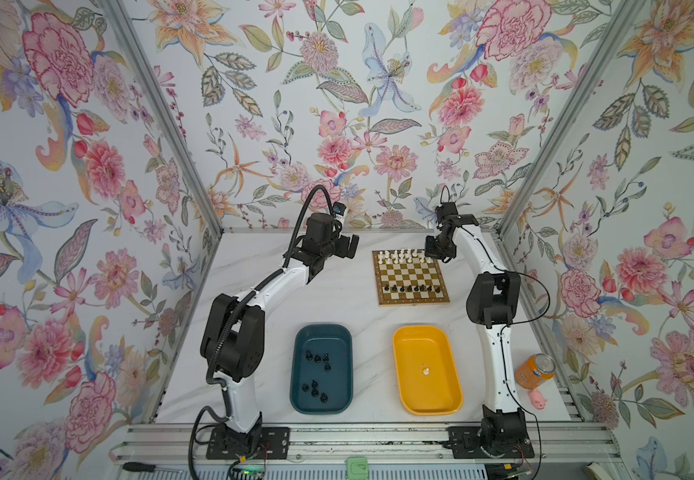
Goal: Set up the chess pieces on the board
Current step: 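Raise the open right gripper away from the placed pawn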
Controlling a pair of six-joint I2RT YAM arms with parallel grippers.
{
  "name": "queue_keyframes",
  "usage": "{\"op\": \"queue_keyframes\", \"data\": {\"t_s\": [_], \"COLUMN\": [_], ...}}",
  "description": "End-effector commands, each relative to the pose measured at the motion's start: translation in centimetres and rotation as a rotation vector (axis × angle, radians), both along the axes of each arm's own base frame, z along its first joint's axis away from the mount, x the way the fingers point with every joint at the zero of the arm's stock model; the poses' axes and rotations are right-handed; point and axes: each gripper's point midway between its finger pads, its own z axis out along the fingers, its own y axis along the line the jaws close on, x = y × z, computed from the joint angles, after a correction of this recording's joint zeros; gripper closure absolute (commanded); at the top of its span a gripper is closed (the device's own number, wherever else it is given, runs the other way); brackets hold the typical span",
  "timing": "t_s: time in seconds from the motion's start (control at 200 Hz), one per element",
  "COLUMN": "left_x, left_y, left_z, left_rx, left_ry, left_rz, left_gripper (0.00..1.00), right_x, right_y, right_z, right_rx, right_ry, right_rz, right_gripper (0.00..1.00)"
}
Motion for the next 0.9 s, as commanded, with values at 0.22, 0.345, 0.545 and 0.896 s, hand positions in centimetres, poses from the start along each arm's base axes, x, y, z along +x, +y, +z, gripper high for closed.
{"op": "queue_keyframes", "data": {"t_s": [0.22, 0.345, 0.545, 0.896], "left_x": [0.4, 0.8, 1.3, 1.7], "left_y": [1.0, 0.8, 0.7, 0.6], "left_z": [0.1, 0.0, 0.1, 0.0], "left_rx": [0.008, 0.017, 0.03, 0.032], "left_ry": [0.008, 0.01, 0.008, 0.013], "left_rz": [0.036, 0.032, 0.028, 0.032], "left_gripper": [0.01, 0.01, 0.01, 0.01], "right_x": [-0.5, -0.5, -0.5, -0.3], "right_y": [-0.5, -0.7, -0.9, -0.9], "right_z": [-3.2, -3.8, -4.6, -5.1], "right_rx": [0.016, 0.019, 0.026, 0.036], "right_ry": [0.07, 0.078, 0.091, 0.094], "right_rz": [-0.019, -0.025, -0.033, -0.038], "right_gripper": [0.94, 0.93, 0.93, 0.92]}}
